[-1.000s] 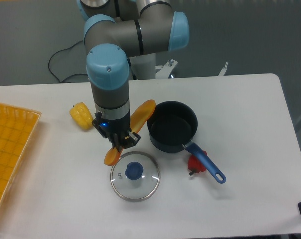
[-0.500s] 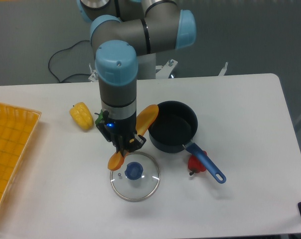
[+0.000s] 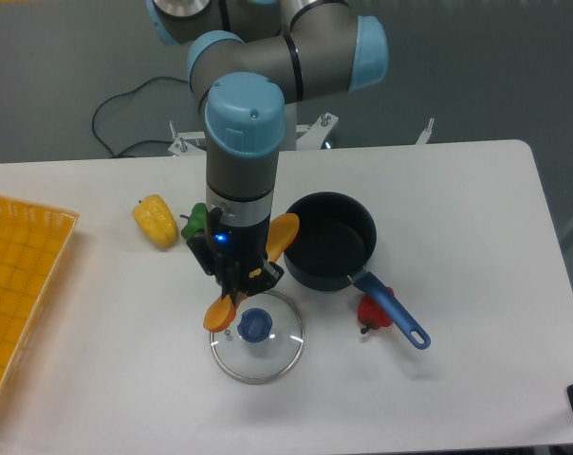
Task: Place the long bread in the pot
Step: 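Carry the held orange long bread toward the black saucepan, then move the bread over the saucepan rim, lowering its end inside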
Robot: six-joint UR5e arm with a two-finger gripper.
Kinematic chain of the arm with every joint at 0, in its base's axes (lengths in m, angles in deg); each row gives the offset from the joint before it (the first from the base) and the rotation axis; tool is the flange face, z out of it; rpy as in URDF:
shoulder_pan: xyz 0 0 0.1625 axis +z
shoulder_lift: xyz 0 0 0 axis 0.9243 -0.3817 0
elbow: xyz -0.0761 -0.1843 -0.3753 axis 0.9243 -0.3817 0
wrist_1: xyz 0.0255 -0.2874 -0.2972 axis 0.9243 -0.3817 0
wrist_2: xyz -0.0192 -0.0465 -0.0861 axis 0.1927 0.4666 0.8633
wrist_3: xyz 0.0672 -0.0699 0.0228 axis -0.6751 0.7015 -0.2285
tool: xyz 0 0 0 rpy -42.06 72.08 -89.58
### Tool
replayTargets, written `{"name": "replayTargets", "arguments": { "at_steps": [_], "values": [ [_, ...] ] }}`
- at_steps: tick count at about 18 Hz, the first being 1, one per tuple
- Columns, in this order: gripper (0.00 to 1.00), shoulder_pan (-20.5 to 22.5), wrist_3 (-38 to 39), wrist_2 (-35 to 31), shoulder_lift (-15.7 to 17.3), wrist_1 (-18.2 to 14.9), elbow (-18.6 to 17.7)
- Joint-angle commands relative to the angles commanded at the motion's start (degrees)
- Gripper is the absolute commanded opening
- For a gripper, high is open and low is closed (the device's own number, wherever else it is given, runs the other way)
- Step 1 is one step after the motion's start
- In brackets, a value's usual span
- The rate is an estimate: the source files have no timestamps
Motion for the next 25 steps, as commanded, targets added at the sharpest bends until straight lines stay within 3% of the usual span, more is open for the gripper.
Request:
{"name": "replayTargets", "arguments": {
  "at_steps": [18,25],
  "values": [
    [0.18,2.98,-10.91,0.17,0.97,-0.53,-2.38],
    [0.18,5.71,-16.18,6.06,0.88,-0.53,-3.43]
  ]
}}
